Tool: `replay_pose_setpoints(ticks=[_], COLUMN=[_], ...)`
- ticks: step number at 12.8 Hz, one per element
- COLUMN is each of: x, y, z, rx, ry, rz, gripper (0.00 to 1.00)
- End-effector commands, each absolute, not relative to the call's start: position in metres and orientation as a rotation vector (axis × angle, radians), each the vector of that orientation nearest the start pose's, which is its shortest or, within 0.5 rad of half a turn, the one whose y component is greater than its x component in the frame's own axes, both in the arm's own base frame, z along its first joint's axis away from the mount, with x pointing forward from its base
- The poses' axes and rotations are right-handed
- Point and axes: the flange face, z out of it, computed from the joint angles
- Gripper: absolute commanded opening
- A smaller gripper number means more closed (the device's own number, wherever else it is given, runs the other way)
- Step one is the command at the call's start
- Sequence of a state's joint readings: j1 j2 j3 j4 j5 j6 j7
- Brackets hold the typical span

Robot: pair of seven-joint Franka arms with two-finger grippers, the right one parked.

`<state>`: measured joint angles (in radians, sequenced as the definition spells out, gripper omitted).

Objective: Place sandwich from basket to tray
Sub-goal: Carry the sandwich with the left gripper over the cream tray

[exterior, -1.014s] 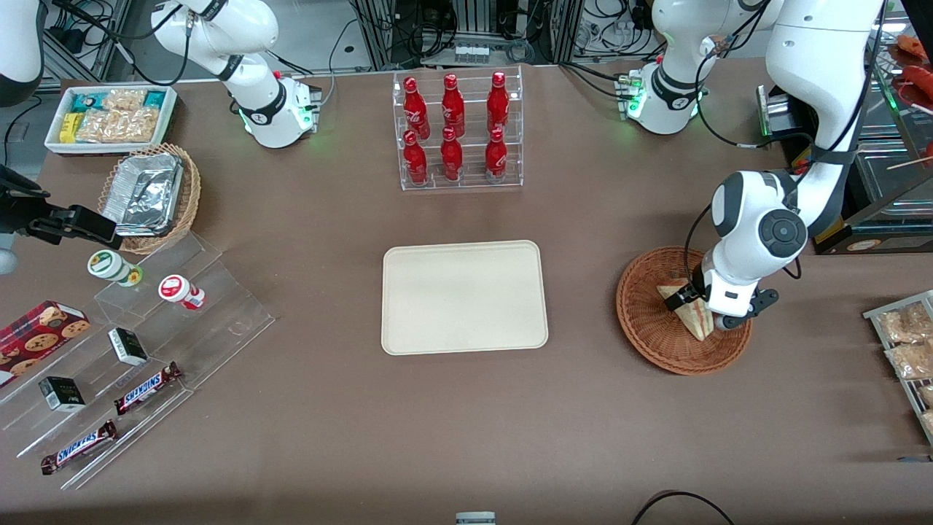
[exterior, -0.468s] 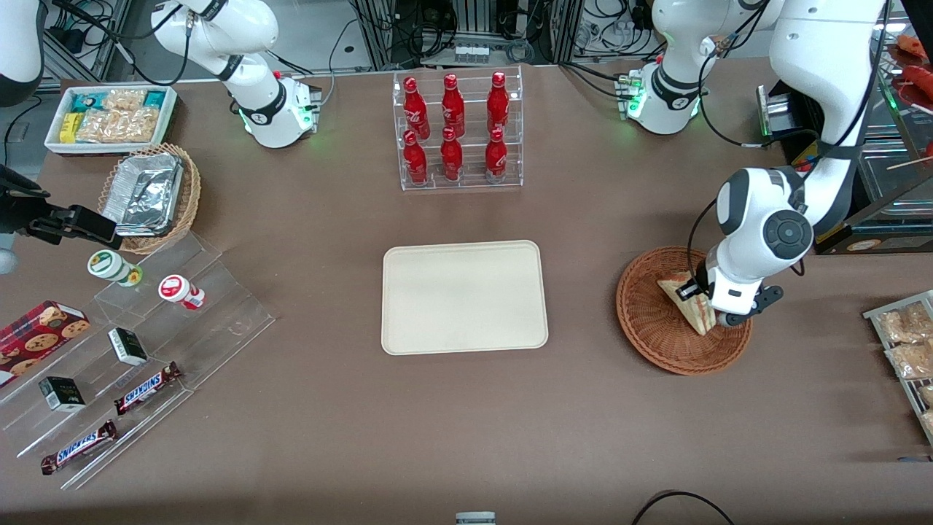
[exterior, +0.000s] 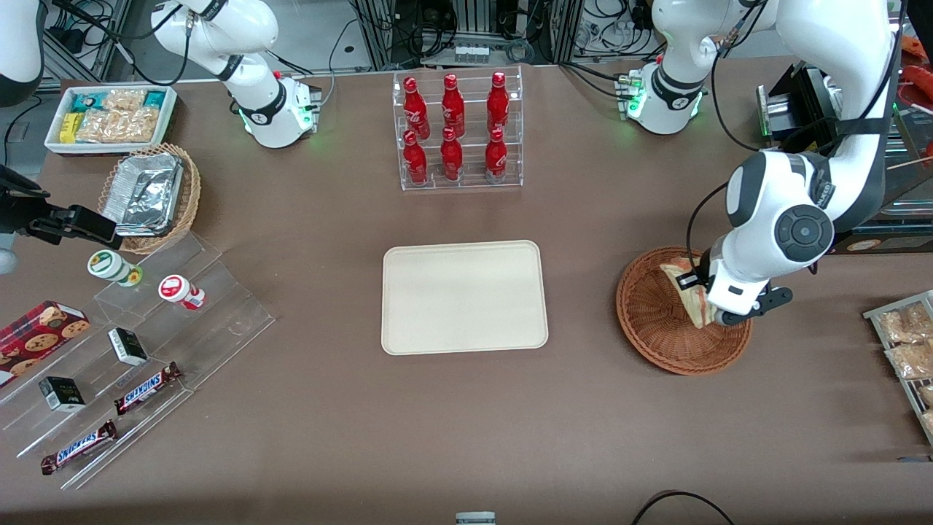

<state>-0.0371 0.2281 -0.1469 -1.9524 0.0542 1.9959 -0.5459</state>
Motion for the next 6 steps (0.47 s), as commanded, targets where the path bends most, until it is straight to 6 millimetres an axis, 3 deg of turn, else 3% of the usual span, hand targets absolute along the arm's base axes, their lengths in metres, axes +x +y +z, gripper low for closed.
replay_pose_setpoints(ticks=[1, 6], x=[0.579, 0.570], y=[-0.140, -0.235], z=[0.364, 0.346], rx=[-3.024, -3.042], ry=[-0.383, -0.156], rz=[0.242, 0.242], gripper=[0.00, 0.00])
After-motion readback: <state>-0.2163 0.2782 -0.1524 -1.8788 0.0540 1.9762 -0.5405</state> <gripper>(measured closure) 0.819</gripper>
